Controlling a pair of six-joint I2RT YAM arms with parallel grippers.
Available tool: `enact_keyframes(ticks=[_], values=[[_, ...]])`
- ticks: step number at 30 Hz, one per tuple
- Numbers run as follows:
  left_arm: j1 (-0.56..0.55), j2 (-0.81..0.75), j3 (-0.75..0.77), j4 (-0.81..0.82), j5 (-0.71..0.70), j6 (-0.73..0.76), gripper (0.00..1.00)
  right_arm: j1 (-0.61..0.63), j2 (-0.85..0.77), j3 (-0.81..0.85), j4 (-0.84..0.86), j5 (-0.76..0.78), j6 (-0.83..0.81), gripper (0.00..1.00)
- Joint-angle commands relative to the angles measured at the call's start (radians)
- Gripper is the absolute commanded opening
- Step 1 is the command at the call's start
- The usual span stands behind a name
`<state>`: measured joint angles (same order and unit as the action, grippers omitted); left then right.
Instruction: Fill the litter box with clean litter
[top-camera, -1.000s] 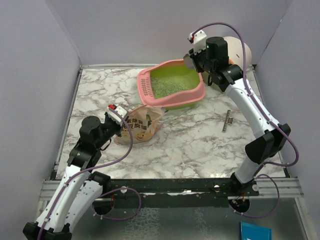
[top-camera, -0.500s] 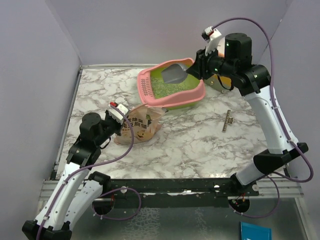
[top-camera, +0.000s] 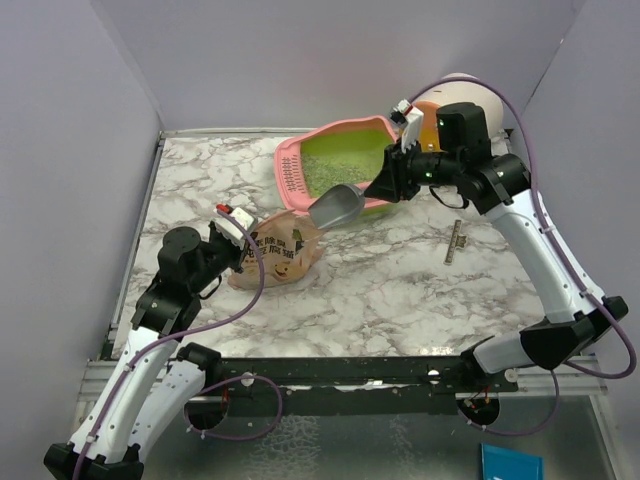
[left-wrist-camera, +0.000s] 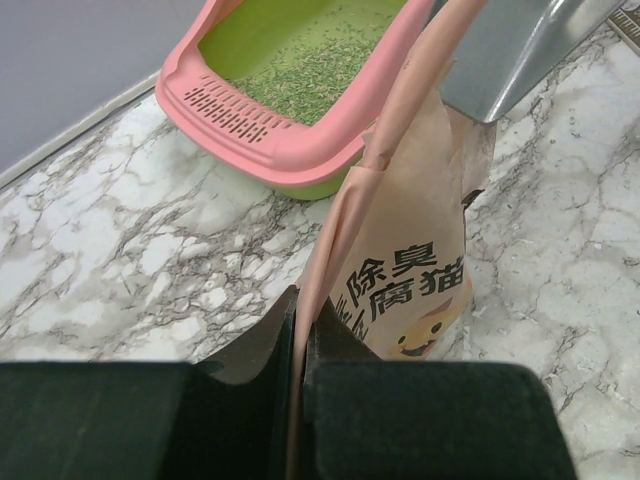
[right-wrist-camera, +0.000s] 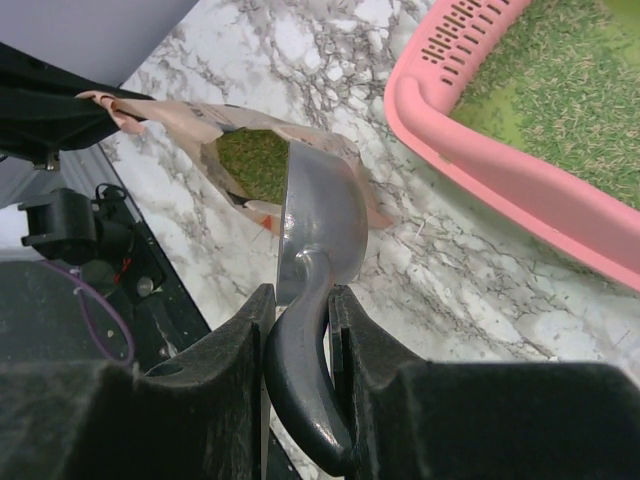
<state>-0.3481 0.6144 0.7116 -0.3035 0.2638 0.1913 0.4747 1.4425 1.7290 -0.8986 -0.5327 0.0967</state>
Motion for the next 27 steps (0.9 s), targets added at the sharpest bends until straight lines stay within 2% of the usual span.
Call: enact_keyframes(ticks=[1,15,27], values=[[-0.001,-0.014,0.024,0.161,0.07,-0.038,0.0,0.022,-0.054,-0.022,0.05,-0.07,0.014,0.01],[-0.001,-0.001,0.038,0.121,0.106,-0.031,0.0,0.087,0.051,0.018,0.102,-0.058,0.016,0.01],[-0.002,0.001,0.049,0.118,0.12,-0.03,0.0,0.162,0.156,0.038,0.095,0.031,-0.003,0.01]])
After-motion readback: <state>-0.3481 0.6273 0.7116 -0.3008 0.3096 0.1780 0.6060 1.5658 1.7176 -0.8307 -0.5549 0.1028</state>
